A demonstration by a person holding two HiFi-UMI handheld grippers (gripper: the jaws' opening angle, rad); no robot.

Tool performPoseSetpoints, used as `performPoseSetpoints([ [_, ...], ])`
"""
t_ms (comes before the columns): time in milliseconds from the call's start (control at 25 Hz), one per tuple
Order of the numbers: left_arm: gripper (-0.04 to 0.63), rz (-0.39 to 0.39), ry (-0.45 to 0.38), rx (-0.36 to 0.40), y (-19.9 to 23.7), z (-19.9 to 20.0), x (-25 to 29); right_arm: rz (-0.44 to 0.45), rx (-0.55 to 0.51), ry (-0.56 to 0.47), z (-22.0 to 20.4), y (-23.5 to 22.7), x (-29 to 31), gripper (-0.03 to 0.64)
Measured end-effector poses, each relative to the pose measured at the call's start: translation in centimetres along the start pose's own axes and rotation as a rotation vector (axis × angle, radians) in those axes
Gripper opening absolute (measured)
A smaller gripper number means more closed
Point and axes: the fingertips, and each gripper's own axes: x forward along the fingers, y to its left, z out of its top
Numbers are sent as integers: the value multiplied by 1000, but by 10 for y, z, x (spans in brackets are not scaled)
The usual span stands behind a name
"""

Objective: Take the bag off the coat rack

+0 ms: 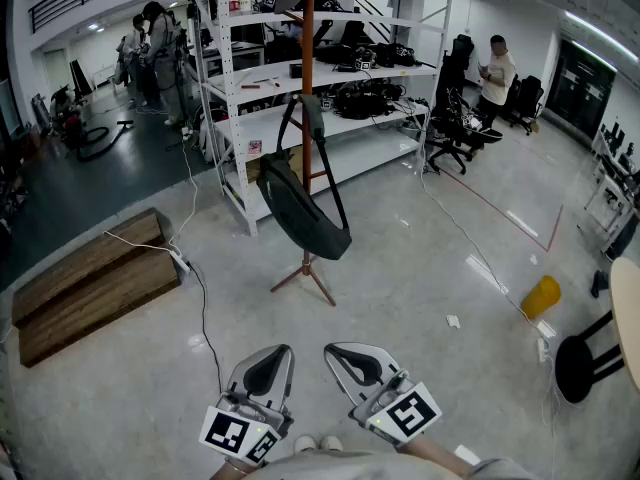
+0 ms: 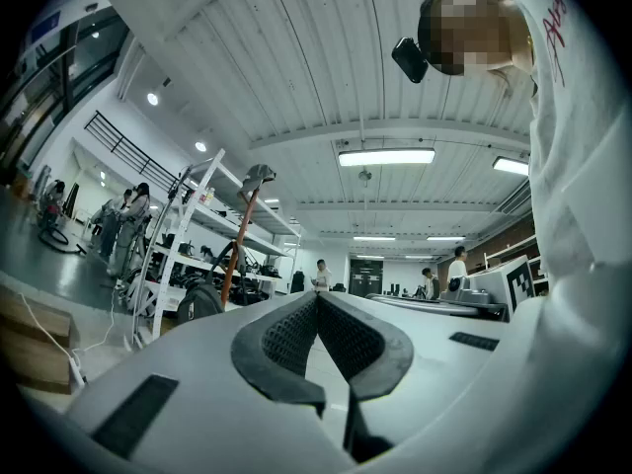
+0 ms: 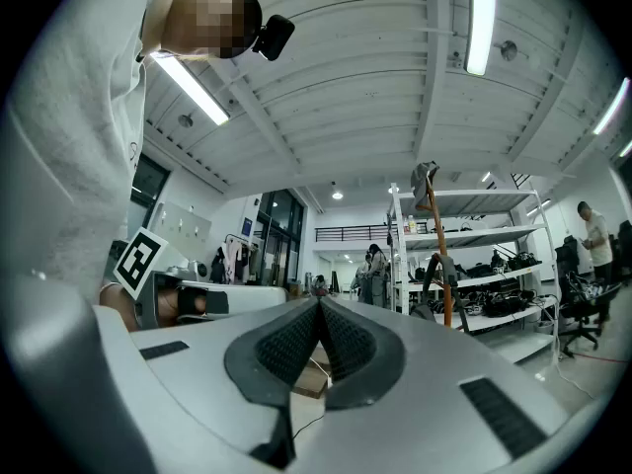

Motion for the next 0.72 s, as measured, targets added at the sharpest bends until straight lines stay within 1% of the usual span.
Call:
performPoseSetpoints([
  [400, 18, 1, -1, 1, 2, -2, 3, -1, -5, -3, 0, -4, 2, 18],
  [600, 18, 6, 1, -2, -1, 0, 3, 30, -8, -24, 6, 3, 0, 18],
  [720, 18, 7, 0, -4, -3, -2, 8, 9, -55, -34, 6, -5, -5, 20],
])
